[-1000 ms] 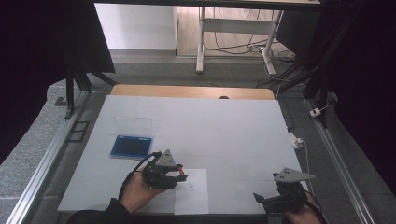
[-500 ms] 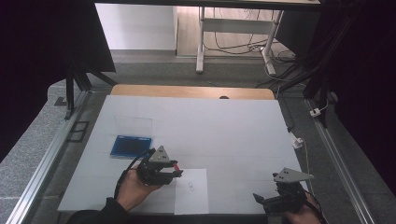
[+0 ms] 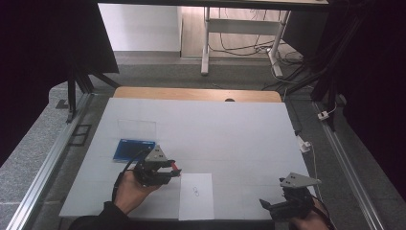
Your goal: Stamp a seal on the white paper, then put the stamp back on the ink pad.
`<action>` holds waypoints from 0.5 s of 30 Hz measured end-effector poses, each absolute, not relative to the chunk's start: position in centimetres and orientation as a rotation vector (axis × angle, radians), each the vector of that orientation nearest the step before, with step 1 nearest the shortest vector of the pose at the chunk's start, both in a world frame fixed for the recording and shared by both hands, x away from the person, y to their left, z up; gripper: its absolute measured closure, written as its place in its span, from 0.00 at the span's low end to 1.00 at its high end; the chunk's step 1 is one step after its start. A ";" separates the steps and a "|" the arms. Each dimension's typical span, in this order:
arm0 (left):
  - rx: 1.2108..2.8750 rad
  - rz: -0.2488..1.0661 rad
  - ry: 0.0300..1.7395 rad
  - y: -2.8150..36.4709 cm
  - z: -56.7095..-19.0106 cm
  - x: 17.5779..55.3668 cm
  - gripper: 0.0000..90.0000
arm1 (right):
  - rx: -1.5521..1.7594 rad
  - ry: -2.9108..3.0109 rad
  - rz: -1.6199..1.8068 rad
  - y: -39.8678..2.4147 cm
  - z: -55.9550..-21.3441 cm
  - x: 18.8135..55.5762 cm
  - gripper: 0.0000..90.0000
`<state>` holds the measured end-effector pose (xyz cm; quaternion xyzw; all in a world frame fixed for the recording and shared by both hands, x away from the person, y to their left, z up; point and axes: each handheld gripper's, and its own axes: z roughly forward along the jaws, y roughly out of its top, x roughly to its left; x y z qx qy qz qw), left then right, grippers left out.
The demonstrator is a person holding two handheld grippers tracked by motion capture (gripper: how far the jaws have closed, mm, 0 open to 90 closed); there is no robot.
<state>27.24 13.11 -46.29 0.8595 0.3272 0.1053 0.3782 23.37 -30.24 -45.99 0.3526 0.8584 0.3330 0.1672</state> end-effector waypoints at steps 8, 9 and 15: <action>2.167 0.284 0.891 14.5 -46.2 27.8 0.65 | 1.003 2.444 0.945 -30.2 -46.0 23.4 0.00; 2.163 0.283 0.894 14.7 -46.2 27.8 0.65 | 1.002 2.443 0.945 -30.2 -46.0 23.4 0.00; 2.150 0.300 0.930 15.4 -46.2 28.1 0.65 | 1.004 2.442 0.945 -30.2 -46.0 23.4 0.00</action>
